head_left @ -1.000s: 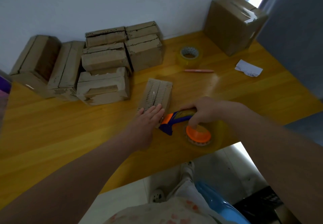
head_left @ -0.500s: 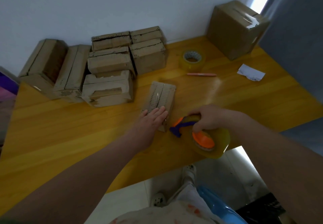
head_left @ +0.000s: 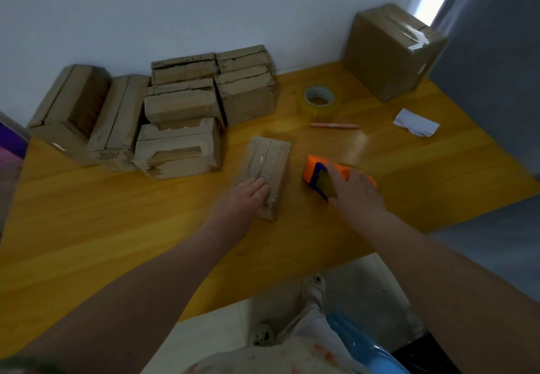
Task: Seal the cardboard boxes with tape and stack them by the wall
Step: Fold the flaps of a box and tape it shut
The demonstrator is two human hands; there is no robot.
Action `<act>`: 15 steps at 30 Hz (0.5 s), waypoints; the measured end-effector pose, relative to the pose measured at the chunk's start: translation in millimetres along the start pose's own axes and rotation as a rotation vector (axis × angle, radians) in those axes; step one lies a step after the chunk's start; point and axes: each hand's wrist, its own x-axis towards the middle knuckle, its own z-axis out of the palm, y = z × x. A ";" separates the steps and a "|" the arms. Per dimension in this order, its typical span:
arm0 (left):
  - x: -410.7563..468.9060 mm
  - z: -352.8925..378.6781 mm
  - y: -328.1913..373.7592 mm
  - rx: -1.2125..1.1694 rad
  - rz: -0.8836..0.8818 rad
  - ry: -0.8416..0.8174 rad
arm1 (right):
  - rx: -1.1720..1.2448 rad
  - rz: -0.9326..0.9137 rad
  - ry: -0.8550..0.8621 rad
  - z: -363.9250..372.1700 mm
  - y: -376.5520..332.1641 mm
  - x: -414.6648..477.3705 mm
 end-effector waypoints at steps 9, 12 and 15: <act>0.2 -3.6 -7.4 0.039 0.108 0.146 | 0.053 -0.015 -0.003 13.2 -0.7 -8.2; 7.4 -23.6 -8.2 0.073 0.085 0.206 | 0.234 -0.028 0.020 -11.0 -8.6 -5.5; 16.3 -57.3 -0.4 0.047 -0.003 0.230 | 0.490 -0.102 0.064 -34.2 -20.3 -2.3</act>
